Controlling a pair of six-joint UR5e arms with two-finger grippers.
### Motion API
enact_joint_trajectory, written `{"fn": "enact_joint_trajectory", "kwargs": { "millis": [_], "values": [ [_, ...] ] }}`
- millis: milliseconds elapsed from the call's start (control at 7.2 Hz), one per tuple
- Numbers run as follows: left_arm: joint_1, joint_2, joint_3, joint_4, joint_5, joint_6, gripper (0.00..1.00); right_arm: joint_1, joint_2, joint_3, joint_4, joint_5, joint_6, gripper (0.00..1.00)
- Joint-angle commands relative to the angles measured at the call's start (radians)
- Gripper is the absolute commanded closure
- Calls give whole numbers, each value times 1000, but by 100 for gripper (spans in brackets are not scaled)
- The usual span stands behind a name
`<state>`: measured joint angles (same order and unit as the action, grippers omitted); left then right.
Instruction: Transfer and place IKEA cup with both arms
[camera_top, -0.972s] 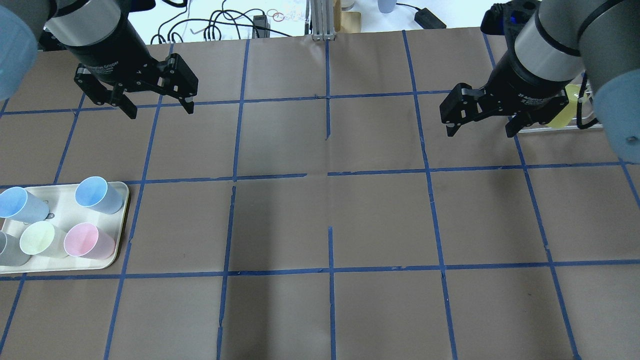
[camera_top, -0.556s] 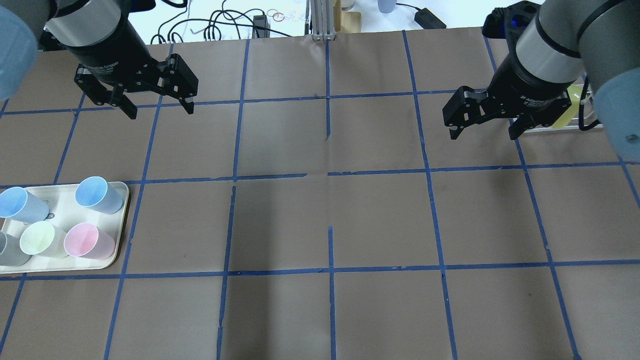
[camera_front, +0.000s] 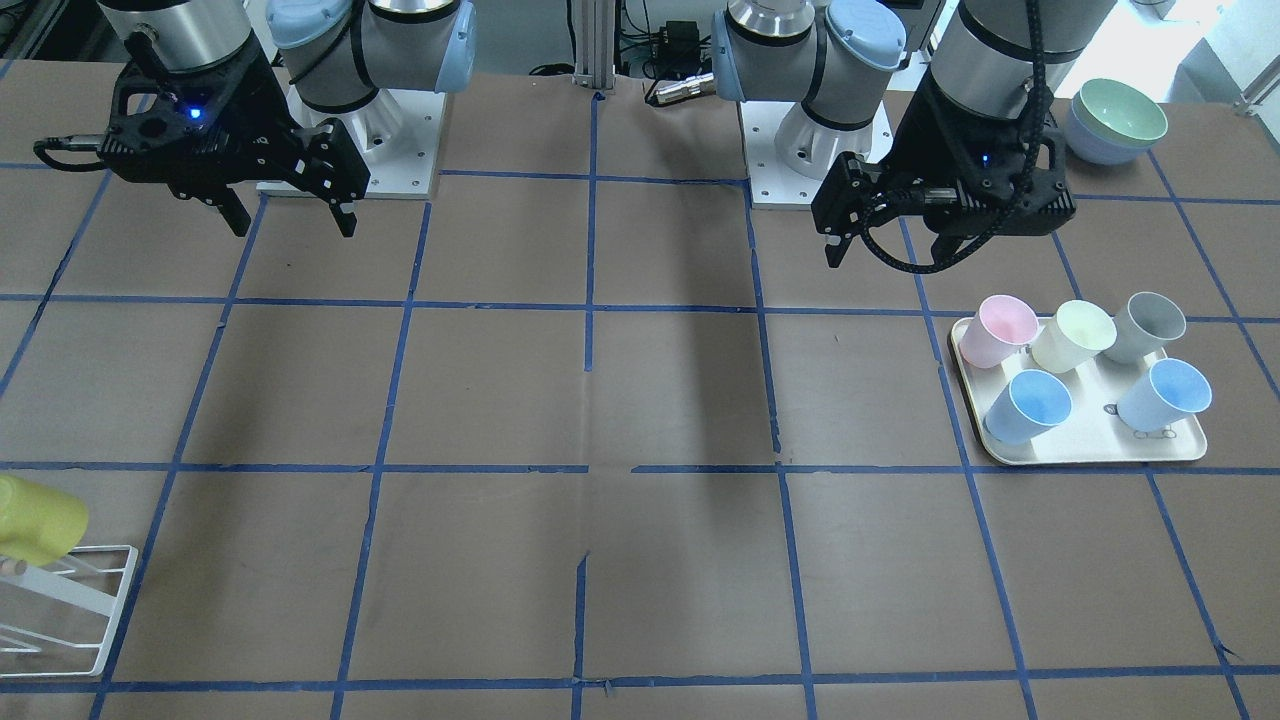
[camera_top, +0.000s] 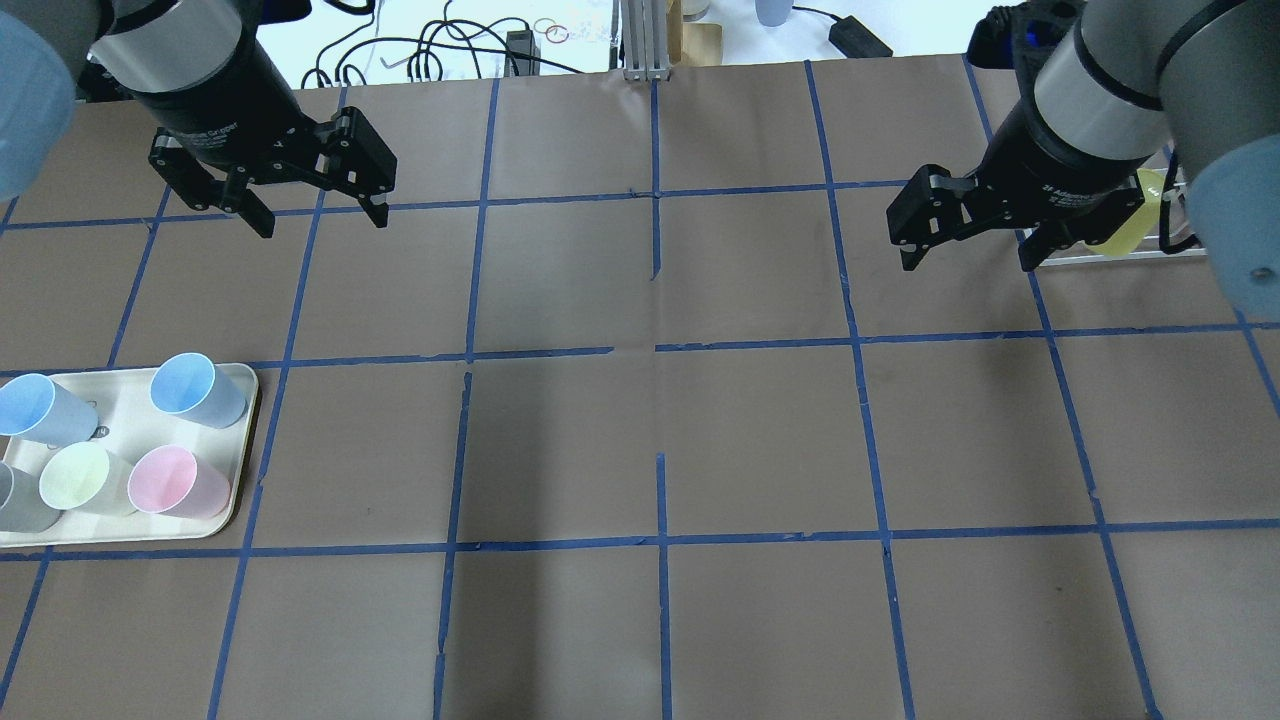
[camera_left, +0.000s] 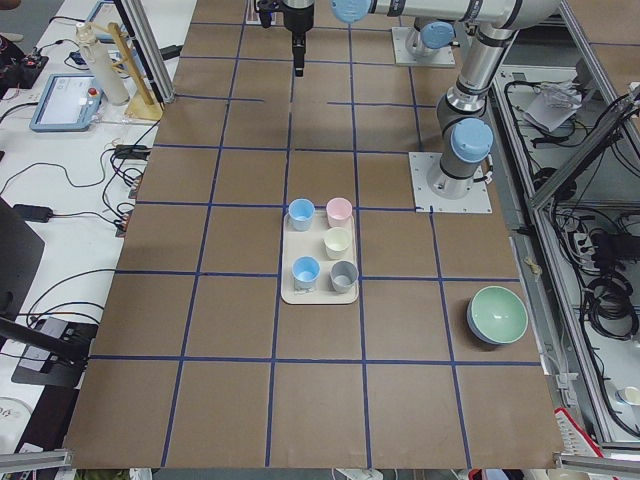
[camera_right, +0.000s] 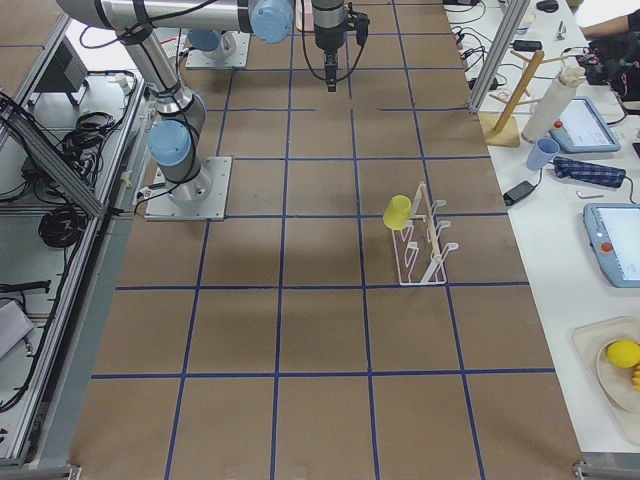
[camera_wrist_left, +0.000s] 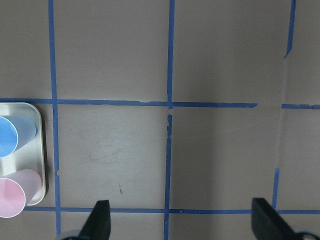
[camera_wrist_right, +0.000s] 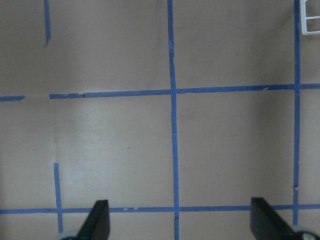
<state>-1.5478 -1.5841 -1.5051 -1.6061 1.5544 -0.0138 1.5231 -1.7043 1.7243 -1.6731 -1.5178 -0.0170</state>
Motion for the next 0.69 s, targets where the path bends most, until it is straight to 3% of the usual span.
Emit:
{"fn": "enact_joint_trajectory", "kwargs": {
  "millis": [0, 556],
  "values": [
    [0, 1, 0, 0, 1, 0, 0, -9, 0, -6, -2, -2, 2, 0],
    [0, 1, 0, 0, 1, 0, 0, -260, 81, -15, -83, 5, -103, 0]
  ]
}}
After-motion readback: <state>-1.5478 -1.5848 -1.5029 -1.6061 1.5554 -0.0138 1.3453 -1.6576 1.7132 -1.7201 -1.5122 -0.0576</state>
